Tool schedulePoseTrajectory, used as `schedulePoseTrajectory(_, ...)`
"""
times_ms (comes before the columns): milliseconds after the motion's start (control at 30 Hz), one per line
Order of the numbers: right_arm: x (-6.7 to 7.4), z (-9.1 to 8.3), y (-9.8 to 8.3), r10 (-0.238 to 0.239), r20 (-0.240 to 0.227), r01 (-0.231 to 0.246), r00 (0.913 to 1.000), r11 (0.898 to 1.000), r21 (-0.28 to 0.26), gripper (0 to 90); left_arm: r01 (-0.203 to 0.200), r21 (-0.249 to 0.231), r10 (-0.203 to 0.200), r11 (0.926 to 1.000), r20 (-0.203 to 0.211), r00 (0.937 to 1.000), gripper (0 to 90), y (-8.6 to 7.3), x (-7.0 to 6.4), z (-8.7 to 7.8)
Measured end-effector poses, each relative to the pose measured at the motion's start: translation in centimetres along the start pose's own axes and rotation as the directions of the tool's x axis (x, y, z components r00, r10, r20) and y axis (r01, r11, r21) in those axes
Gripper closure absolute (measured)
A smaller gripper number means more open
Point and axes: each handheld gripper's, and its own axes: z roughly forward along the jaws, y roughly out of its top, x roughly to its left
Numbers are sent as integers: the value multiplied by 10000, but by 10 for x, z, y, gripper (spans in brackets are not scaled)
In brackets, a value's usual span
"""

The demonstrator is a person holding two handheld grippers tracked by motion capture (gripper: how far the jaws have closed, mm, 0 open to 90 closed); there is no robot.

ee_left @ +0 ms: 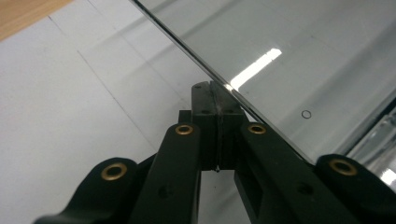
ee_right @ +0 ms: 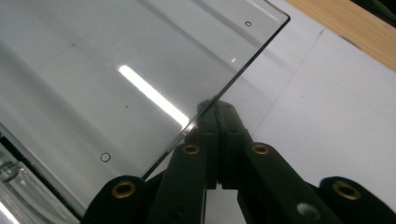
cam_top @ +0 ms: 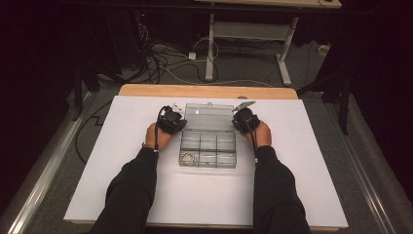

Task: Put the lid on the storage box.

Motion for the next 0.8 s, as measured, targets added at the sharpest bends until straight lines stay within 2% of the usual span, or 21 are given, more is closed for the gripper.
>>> schedulePoseTrajectory(467,1,-14,9,161,342,-144,9993,9987,-494,900,-95,-569,64,9983,-540,9985,861,11,0,-14)
schedulePoseTrajectory(600,2,-20,15,-128,603,162,9981,9983,-560,900,-182,-793,134,9967,-605,9981,861,15,0,-20)
schedulePoseTrajectory(800,2,-31,22,-191,783,256,9967,9962,-827,900,-355,-981,277,9945,-798,9964,862,22,-1,-28)
